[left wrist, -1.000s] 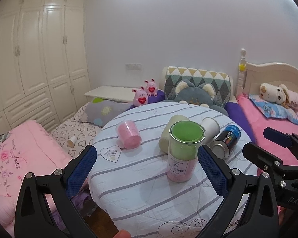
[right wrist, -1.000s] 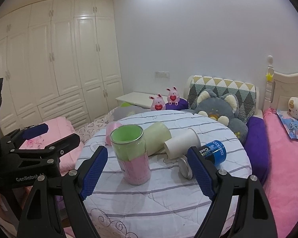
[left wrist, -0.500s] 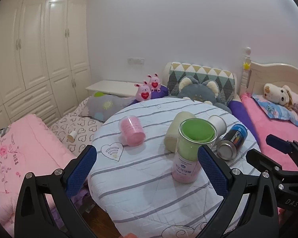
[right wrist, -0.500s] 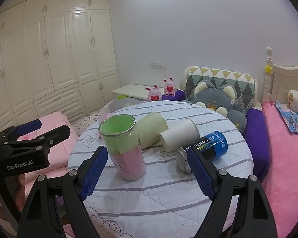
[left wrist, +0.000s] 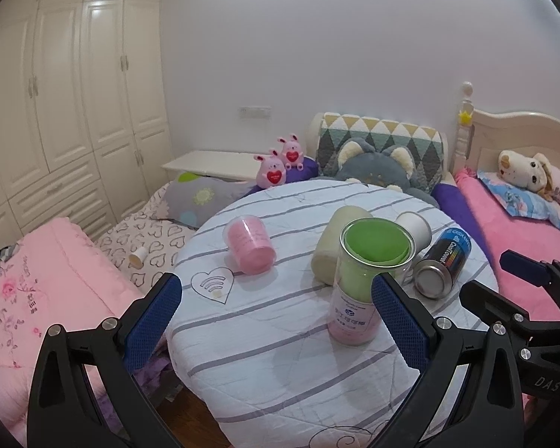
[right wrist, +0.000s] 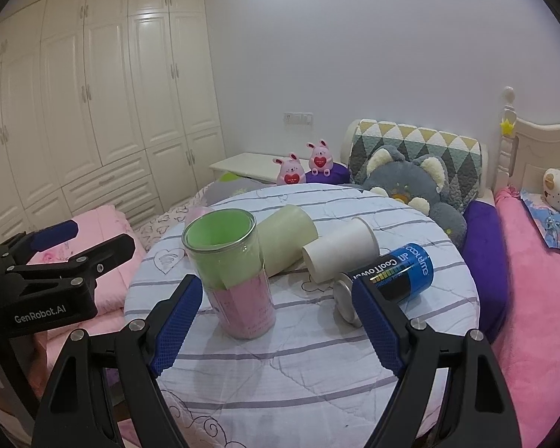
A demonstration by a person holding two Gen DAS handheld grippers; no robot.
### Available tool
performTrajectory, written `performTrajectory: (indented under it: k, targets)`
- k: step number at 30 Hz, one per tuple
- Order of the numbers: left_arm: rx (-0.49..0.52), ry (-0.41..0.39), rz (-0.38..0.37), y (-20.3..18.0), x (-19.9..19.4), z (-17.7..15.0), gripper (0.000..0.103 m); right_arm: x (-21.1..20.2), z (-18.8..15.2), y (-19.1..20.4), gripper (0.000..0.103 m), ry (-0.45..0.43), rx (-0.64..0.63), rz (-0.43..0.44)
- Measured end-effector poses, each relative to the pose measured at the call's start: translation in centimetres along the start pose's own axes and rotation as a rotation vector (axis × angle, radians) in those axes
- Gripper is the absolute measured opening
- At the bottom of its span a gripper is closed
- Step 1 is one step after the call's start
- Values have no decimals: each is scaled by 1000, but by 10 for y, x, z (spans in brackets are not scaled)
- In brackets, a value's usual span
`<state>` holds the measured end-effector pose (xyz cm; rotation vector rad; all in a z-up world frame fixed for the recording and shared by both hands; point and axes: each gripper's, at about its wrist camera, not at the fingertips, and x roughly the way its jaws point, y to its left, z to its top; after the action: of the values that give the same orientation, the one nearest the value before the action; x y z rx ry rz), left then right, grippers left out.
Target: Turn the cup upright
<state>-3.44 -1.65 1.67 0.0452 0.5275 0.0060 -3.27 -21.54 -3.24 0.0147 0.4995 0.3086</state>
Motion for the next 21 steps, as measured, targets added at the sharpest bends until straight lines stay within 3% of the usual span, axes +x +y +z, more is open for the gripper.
performTrajectory:
  k: [21]
  targets:
    - [21, 2, 7, -5, 8, -1, 103, 14, -2, -2, 84, 44, 9, -13]
